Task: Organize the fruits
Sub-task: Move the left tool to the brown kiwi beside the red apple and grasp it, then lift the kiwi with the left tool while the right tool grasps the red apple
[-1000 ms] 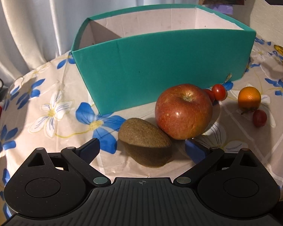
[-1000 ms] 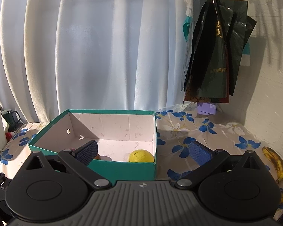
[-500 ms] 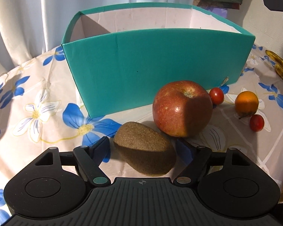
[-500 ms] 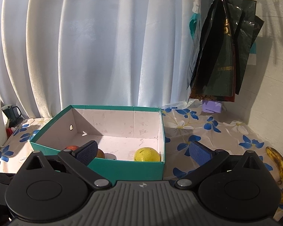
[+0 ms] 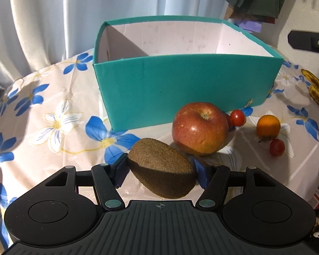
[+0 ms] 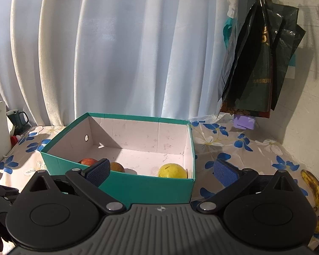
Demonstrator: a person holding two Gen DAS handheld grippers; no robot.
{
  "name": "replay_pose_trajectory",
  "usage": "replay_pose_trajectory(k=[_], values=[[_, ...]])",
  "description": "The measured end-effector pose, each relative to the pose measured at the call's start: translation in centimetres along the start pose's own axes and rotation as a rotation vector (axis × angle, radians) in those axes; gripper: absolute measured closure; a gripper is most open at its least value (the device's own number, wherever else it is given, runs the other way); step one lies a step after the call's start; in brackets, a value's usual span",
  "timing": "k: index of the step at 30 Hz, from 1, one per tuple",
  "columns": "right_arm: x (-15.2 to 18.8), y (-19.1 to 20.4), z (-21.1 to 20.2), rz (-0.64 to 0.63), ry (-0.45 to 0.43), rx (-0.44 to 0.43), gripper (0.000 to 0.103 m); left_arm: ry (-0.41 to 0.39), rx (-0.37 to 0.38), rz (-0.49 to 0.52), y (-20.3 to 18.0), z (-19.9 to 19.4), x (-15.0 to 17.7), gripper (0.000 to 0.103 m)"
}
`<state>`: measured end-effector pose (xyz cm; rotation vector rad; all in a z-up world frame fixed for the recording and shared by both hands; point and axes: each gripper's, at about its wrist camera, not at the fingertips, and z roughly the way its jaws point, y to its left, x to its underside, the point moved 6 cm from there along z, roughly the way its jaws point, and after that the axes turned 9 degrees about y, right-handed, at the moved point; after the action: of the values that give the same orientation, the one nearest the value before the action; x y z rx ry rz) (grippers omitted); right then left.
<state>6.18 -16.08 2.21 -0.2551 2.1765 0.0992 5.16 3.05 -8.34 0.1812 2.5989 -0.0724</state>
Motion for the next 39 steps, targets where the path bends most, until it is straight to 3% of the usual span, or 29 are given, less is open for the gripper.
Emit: replay_pose_trajectory(k=[9,20,36,39], values=[[3.7,3.0,2.0,-0.059,0.125,-0.065,0.006,-0.055,-0.023,-0.093,1.5,-4.5,-0.7,0.035],[5.4,6.8,4.9,-0.137,0.174,-0.121,0.006,-0.008,-0.049,-0.199,3.3,-5.0,0.3,0.035],[6.4,10.8,8.4,-0.228,0.226,-0.2,0.006,-0.013,-0.074,-0.25,4.6,-6.1,0.6,0.035],[6.5,11.5,9.2,-0.243,0.236,-0.208,0.01,-0.012,-0.086,-0.267,5.1,-6.3,0.7,0.035]])
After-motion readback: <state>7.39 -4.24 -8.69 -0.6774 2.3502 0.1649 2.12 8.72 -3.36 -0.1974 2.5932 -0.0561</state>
